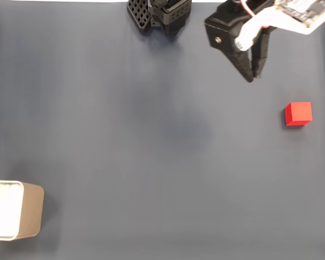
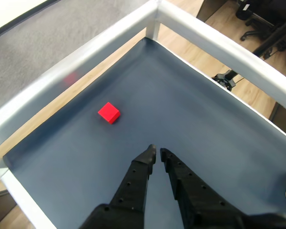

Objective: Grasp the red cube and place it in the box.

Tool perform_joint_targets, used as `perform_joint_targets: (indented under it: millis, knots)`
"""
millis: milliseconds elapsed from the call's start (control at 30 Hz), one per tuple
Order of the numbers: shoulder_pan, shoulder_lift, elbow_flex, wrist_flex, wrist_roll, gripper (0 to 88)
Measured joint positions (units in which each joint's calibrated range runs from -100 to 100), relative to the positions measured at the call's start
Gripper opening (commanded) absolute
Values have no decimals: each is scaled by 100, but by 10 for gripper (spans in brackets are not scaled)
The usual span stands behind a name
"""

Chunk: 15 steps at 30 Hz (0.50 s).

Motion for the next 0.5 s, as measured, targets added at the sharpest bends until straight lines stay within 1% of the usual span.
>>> perform_joint_targets:
  millis: [233, 500]
  knots:
    - [-512, 278, 0, -422, 0, 58]
    - [-890, 634, 0, -788, 20, 114]
